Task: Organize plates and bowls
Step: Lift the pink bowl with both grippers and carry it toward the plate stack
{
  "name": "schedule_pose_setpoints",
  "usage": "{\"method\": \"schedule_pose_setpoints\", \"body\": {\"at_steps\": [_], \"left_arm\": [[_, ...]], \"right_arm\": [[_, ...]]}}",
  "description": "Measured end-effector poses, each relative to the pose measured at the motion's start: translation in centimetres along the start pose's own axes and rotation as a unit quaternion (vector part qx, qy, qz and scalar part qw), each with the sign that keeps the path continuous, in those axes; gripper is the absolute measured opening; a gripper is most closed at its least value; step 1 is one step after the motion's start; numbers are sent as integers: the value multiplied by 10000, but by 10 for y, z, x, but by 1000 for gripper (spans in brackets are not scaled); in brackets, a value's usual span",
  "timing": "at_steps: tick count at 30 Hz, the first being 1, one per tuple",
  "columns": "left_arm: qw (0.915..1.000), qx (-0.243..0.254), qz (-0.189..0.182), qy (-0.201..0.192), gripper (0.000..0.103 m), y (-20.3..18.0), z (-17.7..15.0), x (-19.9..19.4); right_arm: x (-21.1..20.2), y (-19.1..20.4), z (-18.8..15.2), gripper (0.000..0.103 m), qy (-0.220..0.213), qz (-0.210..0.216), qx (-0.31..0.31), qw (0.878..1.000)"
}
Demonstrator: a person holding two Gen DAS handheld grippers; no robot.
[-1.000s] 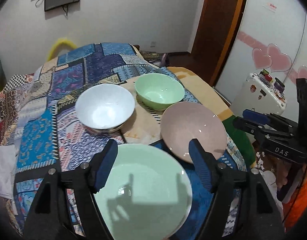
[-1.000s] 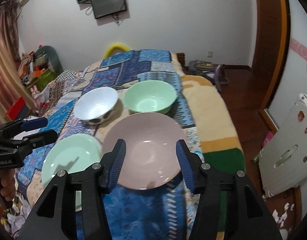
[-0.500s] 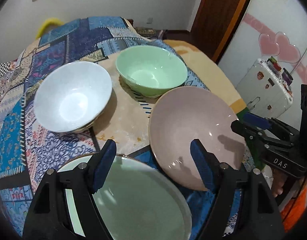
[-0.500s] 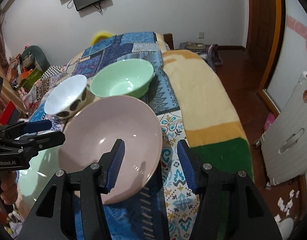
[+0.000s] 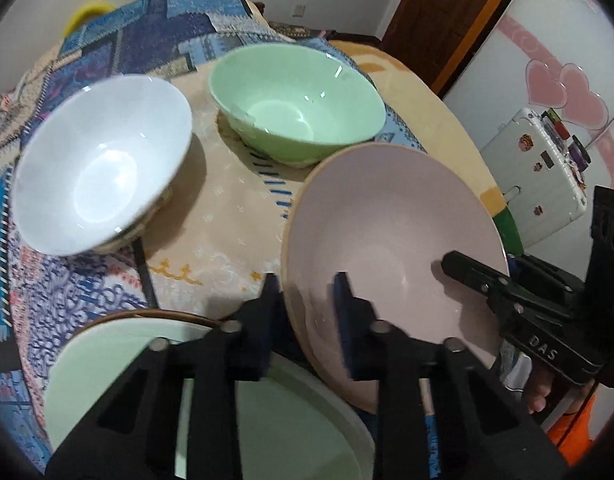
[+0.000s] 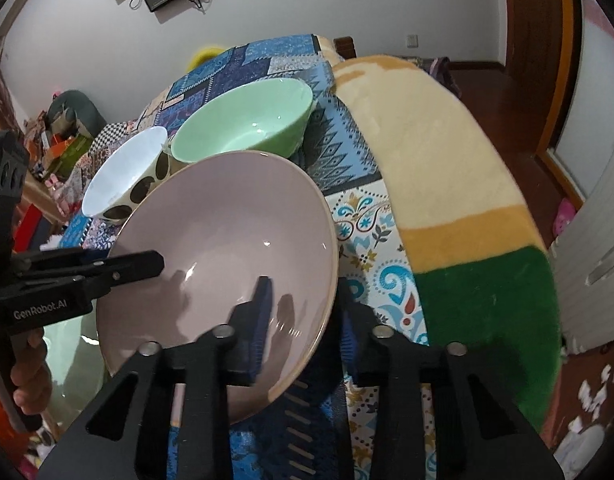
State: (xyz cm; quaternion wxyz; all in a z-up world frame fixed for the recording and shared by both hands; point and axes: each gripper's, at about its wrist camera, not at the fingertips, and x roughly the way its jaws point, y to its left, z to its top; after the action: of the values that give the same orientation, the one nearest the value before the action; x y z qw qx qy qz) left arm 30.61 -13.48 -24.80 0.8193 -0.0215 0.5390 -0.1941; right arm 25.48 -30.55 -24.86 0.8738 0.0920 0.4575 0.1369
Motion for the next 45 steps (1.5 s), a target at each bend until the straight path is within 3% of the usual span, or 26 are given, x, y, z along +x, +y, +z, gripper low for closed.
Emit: {"method": "schedule_pose_setpoints", "body": {"at_steps": [2, 18, 30, 45], "left_arm": [[10000, -36, -9, 57, 13, 1, -1, 2], [10000, -8, -14, -34, 13, -9, -2, -14], [9990, 1, -2, -441, 13, -11, -9, -66], [9961, -83, 166, -864, 13, 14, -44, -136]], "right_arm": [[1, -1, -1, 15, 15, 35, 39, 10000], [-15, 5, 6, 14, -171, -78, 72, 9998], [-44, 30, 12, 14, -479, -22, -135, 9988], [-58, 86, 11, 14, -682, 187, -458, 9964]]}}
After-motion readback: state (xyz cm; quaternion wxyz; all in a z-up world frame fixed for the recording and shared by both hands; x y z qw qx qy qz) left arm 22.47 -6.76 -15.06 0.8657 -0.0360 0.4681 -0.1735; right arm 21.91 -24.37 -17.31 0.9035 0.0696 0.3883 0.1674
